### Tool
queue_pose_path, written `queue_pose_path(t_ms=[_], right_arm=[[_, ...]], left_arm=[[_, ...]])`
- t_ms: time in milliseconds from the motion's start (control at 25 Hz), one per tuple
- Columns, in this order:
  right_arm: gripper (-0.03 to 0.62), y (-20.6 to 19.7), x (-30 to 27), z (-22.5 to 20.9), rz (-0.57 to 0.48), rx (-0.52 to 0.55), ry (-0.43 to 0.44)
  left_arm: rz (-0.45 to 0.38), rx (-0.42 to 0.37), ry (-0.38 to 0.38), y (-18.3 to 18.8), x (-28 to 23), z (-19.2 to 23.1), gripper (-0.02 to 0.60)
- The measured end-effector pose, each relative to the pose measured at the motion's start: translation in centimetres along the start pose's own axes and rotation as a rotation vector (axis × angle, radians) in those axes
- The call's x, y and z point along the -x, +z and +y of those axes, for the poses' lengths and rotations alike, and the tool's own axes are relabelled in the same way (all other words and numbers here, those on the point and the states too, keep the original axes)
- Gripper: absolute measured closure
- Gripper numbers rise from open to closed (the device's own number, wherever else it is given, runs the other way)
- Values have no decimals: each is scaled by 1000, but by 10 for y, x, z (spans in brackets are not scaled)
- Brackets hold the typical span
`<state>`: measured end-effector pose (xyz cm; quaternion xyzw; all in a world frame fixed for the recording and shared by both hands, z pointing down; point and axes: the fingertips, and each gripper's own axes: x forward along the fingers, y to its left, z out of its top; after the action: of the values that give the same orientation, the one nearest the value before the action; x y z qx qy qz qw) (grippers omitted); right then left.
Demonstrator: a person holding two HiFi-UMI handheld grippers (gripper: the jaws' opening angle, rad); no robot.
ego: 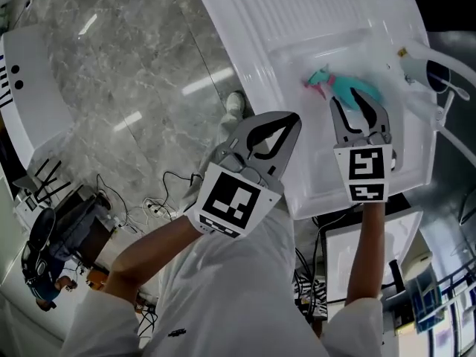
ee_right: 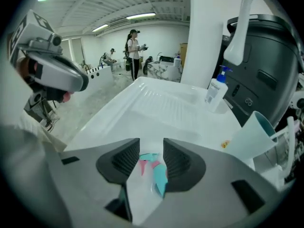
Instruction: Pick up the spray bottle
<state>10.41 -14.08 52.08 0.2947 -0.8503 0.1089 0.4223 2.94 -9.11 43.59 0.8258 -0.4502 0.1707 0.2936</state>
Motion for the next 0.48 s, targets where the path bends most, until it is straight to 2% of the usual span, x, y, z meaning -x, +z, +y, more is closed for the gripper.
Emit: queue_pose_path(t_ms=[320,480], right_arm=[[468,-8,-84,-1,173,188,128],[465,-24,-112,3,245,254,191]], left_arm=[[60,89,19,-16,-33,64,577],[104,124,40,-30,-40,77,577]])
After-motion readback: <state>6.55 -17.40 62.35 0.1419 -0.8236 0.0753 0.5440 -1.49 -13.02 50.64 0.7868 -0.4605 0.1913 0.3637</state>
